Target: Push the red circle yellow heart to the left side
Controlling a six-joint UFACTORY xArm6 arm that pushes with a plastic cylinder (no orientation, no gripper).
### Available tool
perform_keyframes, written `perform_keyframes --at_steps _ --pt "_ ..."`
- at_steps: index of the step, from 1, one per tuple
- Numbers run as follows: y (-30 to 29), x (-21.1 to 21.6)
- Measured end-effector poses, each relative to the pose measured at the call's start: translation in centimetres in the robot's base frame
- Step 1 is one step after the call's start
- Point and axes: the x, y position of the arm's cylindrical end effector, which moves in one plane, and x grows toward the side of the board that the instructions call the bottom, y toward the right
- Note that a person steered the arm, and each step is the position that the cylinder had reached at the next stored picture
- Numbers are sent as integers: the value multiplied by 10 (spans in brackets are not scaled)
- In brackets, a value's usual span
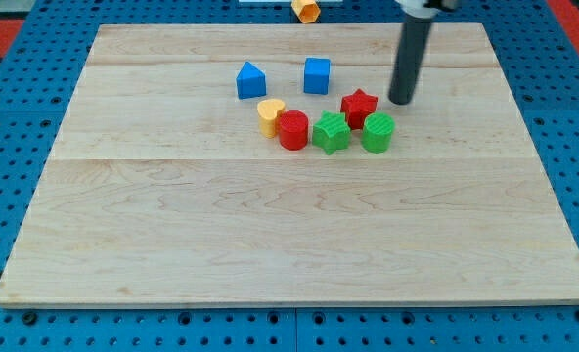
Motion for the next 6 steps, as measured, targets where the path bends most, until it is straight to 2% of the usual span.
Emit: perform_keyframes --at_steps 1,3,4,5,6 --pt "-46 38" --pt "-208 32" --pt "-220 32" --pt "-173 17" --pt "-186 6"
